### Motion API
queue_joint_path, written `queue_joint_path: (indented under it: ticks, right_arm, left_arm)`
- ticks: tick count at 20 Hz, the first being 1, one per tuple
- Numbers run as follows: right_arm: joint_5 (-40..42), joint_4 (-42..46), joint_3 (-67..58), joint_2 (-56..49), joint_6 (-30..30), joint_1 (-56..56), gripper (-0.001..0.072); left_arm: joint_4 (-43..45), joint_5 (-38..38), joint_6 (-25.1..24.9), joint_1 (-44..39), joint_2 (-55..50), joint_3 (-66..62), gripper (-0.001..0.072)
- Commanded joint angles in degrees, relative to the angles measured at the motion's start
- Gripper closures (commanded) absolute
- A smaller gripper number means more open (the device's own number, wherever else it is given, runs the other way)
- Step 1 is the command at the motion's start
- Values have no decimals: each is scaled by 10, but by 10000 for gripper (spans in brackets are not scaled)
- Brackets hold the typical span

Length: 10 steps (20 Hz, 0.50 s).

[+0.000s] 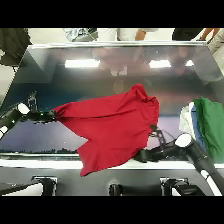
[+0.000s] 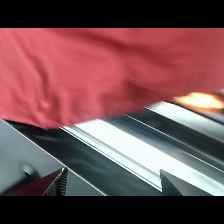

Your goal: Fold the shirts.

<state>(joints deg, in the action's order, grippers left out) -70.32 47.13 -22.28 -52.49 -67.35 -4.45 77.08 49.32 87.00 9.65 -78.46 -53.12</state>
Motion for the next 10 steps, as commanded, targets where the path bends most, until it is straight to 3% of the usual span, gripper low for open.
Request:
queue_joint_path:
  ticks: [1,4,8,9,10]
  right_arm:
    - [134,-108,55,17,-49,-105,17]
    - [205,-102,55,-3,-114,-169,18]
    - [286,-213,55,-65,-84,-229,39]
    - [302,-232,55,-76,-75,-243,83]
    - [319,-242,54,-84,-67,-254,219]
  left_arm:
    - [0,10,0,0,0,-1,681]
    - [0,10,0,0,0,-1,681]
    - [0,11,0,0,0,-1,681]
    - [0,11,0,0,0,-1,681]
    - [0,10,0,0,0,-1,681]
